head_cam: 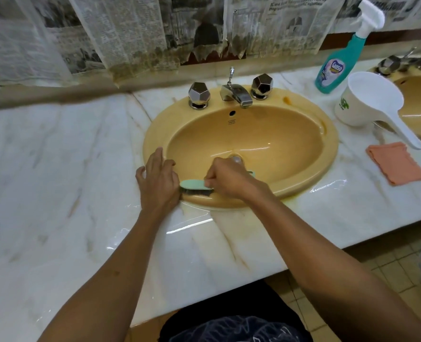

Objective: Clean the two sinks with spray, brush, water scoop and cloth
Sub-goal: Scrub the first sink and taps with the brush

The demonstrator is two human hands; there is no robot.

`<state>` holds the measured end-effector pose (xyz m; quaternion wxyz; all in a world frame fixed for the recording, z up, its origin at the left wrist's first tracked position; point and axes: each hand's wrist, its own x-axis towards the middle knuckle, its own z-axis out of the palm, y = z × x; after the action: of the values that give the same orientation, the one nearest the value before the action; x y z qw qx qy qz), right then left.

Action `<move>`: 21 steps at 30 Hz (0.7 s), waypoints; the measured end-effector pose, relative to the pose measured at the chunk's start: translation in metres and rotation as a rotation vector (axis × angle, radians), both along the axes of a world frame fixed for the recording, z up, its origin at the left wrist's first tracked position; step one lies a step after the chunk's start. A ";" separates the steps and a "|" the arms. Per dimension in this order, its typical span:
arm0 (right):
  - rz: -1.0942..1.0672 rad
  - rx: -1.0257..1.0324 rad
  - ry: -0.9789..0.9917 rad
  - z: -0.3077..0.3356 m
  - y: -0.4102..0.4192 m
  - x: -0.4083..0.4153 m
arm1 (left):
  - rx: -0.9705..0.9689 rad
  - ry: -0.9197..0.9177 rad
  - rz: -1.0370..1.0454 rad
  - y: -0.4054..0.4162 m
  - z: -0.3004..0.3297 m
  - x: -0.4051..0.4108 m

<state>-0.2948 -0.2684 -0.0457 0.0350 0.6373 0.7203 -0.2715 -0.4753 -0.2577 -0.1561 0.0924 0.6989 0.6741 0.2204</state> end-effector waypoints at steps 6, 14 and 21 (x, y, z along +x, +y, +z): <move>0.004 0.129 -0.320 0.005 -0.017 0.038 | -0.011 -0.023 0.005 -0.001 0.002 0.002; -0.101 0.282 -0.219 -0.010 -0.071 -0.013 | -0.011 -0.050 -0.008 0.000 0.001 -0.002; -0.248 0.134 -0.175 -0.044 -0.111 -0.014 | -0.012 -0.064 -0.014 -0.002 0.003 -0.002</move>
<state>-0.3084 -0.3791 -0.0896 0.0211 0.7436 0.6467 -0.1684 -0.4774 -0.2598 -0.1532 0.1196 0.6956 0.6673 0.2378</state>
